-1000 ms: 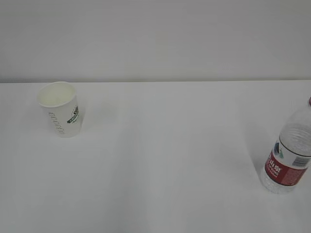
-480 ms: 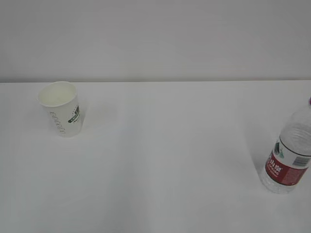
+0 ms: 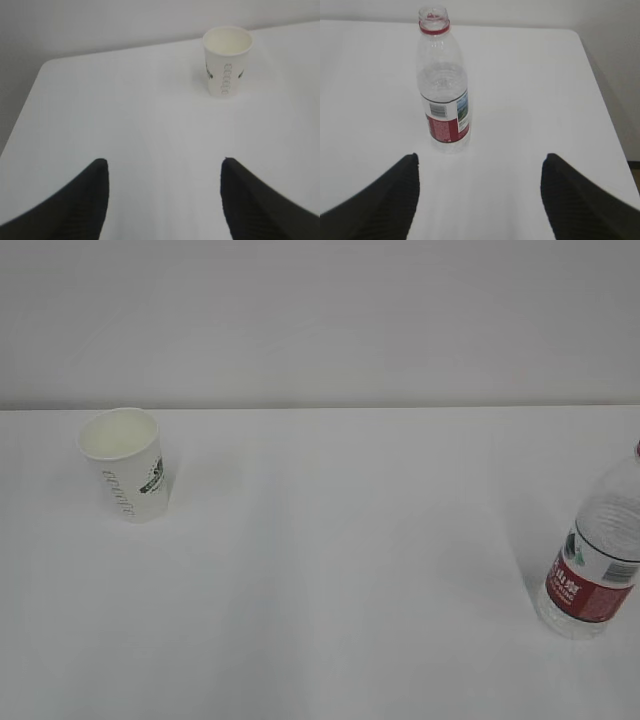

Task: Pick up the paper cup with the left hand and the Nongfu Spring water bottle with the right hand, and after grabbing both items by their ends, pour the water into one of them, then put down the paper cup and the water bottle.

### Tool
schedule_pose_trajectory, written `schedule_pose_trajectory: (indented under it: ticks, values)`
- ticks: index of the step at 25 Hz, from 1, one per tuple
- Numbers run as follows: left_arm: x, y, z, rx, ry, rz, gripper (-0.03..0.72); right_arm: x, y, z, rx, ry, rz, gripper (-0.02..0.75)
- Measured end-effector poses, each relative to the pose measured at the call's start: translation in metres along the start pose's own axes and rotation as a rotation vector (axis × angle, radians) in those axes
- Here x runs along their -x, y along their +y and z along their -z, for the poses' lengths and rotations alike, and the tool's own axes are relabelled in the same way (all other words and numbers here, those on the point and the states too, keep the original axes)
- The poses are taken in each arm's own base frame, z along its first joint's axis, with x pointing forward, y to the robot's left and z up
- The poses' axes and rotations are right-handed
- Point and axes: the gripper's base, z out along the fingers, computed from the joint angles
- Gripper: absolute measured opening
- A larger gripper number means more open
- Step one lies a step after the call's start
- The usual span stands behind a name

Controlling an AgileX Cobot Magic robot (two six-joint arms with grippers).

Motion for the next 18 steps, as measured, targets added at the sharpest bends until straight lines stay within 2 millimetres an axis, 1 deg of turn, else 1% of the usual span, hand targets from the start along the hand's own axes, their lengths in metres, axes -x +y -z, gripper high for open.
schedule_pose_trajectory:
  ticks: [4, 9, 14, 18]
  values:
    - [0.008, -0.001, 0.001, -0.019, -0.083, 0.011, 0.512, 0.008, 0.000, 0.003, 0.001, -0.071, -0.002, 0.568]
    - [0.014, -0.003, 0.001, -0.033, -0.136, 0.019, 0.512, 0.014, 0.000, 0.004, 0.008, -0.143, -0.005, 0.568]
    - [0.028, -0.005, -0.012, -0.043, -0.139, 0.014, 0.512, 0.021, 0.001, 0.004, 0.011, -0.215, -0.006, 0.568]
    - [0.044, -0.007, -0.025, -0.055, -0.190, 0.014, 0.512, 0.032, 0.001, -0.005, 0.013, -0.215, -0.002, 0.568]
